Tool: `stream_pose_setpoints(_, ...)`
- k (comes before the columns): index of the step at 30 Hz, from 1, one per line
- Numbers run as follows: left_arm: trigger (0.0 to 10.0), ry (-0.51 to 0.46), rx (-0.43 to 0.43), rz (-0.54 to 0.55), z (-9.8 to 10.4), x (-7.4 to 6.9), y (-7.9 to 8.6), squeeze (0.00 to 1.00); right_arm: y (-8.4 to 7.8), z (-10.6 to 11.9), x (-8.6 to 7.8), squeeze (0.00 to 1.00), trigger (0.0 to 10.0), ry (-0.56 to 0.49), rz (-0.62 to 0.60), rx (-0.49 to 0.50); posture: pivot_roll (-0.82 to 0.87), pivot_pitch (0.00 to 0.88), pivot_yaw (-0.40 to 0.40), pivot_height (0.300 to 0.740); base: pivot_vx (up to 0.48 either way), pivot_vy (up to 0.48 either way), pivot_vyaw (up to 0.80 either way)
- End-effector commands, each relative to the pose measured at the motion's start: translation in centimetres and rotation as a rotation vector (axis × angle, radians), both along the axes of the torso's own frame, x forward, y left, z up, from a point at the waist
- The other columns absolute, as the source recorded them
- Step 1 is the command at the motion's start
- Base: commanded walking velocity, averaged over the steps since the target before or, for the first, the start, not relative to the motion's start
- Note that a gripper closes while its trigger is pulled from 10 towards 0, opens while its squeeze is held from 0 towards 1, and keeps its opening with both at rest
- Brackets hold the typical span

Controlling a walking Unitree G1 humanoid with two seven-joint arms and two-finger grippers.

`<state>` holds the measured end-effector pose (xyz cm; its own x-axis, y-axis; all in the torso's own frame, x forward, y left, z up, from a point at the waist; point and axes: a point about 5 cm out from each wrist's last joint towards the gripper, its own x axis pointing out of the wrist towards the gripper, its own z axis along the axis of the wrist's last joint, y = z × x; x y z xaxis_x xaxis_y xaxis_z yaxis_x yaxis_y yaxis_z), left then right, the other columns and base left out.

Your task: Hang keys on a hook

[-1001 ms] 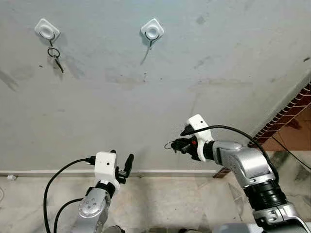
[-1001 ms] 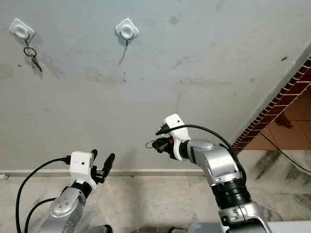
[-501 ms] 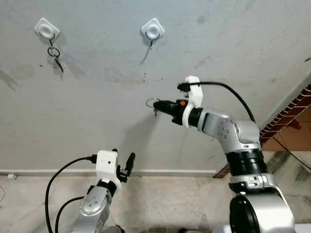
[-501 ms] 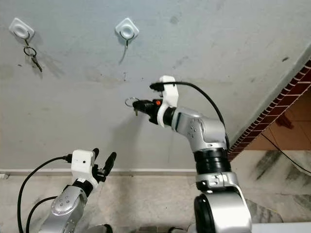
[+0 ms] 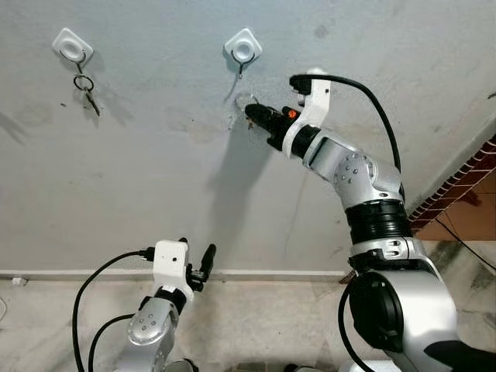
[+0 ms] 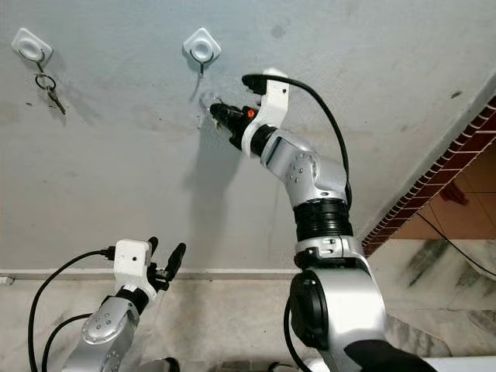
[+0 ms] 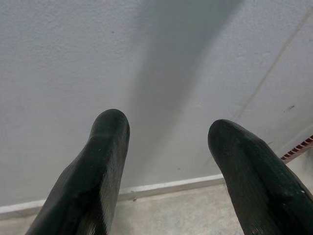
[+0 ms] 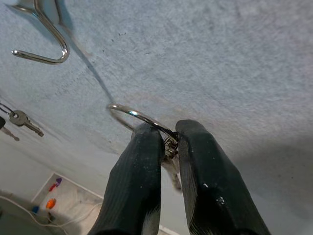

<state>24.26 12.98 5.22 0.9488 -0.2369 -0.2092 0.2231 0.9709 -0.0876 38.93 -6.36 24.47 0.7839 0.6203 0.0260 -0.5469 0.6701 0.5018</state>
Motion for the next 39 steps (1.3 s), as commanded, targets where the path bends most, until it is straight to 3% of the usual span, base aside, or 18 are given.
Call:
stream_pose_setpoints(1, 10.0, 0.015, -0.004, -0.013, -0.2, -0.2, 0.0, 0.00, 0.3, 1.6, 0.3, 0.00, 10.0, -0.042, -0.008, 0.029, 0.09, 0.158, -0.014, 0.740, 0.000, 0.000, 0.00)
stream_pose_setpoints(17, 10.0, 0.015, -0.004, -0.020, -0.2, -0.1, 0.0, 0.00, 0.4, 2.5, -0.3, 0.00, 10.0, -0.118, 0.017, 0.085, 0.09, 0.152, -0.011, 0.740, 0.000, 0.000, 0.00)
stream_pose_setpoints(39, 10.0, 0.018, 0.002, -0.050, -0.2, 0.0, -0.2, 0.00, 0.0, 2.6, -2.6, 0.00, 10.0, -0.205, 0.058, 0.119, 0.08, 0.156, 0.010, 0.740, 0.000, 0.000, 0.00)
